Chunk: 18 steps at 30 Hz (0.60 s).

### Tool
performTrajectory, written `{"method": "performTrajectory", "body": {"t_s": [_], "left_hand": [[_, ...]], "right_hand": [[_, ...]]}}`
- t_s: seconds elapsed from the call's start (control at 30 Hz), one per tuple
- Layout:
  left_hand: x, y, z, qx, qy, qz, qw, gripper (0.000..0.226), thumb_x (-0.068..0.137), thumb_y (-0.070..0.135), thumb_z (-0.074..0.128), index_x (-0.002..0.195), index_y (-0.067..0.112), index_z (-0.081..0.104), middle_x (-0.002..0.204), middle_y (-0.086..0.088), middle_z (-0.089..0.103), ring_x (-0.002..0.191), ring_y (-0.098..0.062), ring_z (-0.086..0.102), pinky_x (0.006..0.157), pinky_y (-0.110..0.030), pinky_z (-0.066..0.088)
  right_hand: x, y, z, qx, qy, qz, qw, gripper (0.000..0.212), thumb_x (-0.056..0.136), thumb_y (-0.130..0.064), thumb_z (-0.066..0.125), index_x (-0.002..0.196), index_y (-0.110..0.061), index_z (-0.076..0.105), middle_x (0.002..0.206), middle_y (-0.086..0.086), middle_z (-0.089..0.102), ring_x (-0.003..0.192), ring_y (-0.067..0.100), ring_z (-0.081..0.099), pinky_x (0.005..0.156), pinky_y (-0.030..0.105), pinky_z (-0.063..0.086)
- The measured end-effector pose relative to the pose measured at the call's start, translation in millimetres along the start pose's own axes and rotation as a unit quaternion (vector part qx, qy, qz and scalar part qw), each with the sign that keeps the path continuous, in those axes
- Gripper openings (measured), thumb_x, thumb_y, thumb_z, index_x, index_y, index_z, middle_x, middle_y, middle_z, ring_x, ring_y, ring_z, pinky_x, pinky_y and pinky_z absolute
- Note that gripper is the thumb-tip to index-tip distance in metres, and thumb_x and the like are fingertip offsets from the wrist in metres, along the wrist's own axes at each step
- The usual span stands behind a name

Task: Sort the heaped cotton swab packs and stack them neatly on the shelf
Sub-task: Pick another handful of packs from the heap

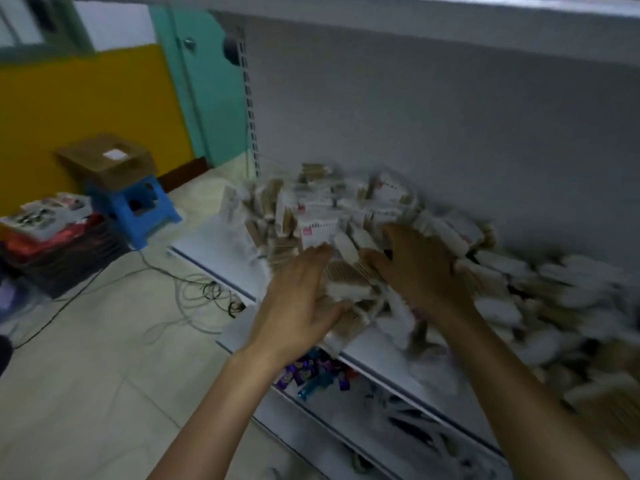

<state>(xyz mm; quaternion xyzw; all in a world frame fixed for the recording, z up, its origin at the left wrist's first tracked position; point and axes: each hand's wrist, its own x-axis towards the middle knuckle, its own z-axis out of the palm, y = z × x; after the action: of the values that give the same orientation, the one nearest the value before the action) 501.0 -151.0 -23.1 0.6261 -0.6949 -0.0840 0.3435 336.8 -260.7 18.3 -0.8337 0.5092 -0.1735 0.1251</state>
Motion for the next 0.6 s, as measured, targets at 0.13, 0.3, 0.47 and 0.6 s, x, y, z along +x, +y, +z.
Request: {"method": "performTrajectory", "body": {"t_s": [0.13,0.3,0.47,0.6], "left_hand": [[29,-31,-1,-0.034,-0.043,0.071,0.996,0.068,0.088,0.051,0.048,0.145,0.014,0.039,0.148,-0.007,0.042,0.135,-0.025,0.040,0.111,-0.044,0.034],[59,-38,2,-0.100,0.009,0.114,0.988,0.060,0.090,0.047,0.045,0.139,0.012,0.046,0.144,-0.008,0.046,0.131,-0.015,0.037,0.110,-0.024,0.027],[90,-19,-20,-0.295,-0.085,0.095,0.947,0.089,0.072,0.055,0.072,0.137,0.054,0.011,0.146,0.035,0.014,0.138,0.013,0.018,0.110,-0.005,0.016],[102,-14,-42,-0.400,-0.118,0.061,0.907,0.049,0.075,0.019,0.080,0.112,0.042,0.056,0.108,0.028,0.065,0.101,0.010,0.061,0.085,-0.013,0.048]], "right_hand": [[5,0,6,-0.003,0.047,0.054,0.997,0.024,0.097,-0.032,0.050,0.090,-0.013,0.063,0.086,0.008,0.068,0.080,0.026,0.062,0.075,0.036,0.047],[-4,-7,-9,0.059,0.214,0.076,0.972,0.025,0.098,-0.024,0.050,0.109,-0.010,0.068,0.093,0.006,0.069,0.079,0.020,0.062,0.071,0.030,0.050],[-14,-36,-35,0.101,0.201,-0.052,0.973,0.025,0.095,-0.018,0.048,0.109,-0.015,0.068,0.100,-0.007,0.062,0.091,0.002,0.056,0.082,0.006,0.040],[-14,-67,-38,0.159,0.211,-0.094,0.960,0.022,0.096,-0.018,0.050,0.110,-0.016,0.067,0.096,-0.010,0.064,0.090,0.001,0.059,0.080,0.012,0.044]]}}
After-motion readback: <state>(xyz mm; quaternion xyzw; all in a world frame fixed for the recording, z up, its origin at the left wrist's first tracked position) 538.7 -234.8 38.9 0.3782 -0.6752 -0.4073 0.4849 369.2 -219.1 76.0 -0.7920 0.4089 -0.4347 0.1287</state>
